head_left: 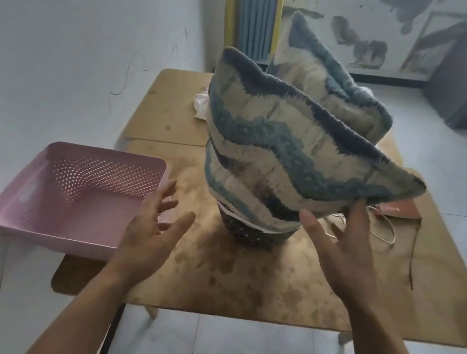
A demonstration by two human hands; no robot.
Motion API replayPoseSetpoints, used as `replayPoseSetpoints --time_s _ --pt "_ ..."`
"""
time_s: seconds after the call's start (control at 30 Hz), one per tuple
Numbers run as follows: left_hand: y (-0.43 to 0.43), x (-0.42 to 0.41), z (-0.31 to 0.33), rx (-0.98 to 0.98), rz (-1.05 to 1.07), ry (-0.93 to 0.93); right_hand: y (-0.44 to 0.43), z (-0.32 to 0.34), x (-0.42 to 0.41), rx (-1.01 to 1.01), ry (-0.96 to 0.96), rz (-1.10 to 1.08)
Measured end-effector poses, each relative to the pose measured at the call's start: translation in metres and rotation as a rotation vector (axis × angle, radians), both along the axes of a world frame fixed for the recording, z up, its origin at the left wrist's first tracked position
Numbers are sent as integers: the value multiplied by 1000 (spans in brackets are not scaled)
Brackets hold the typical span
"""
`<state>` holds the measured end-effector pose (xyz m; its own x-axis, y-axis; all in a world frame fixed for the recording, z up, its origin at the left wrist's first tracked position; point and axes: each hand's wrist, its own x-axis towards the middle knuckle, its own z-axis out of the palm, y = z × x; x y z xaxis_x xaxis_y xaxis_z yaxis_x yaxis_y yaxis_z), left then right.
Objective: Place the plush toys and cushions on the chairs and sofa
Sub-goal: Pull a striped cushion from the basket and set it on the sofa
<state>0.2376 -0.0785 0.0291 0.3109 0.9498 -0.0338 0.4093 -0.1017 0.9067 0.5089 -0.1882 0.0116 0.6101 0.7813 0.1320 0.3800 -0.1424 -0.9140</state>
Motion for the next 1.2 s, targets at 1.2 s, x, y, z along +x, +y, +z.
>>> replayPoseSetpoints --time_s 1.2 --pt "240 136 -18 105 -40 -11 101 -63 -115 36 -128 -166"
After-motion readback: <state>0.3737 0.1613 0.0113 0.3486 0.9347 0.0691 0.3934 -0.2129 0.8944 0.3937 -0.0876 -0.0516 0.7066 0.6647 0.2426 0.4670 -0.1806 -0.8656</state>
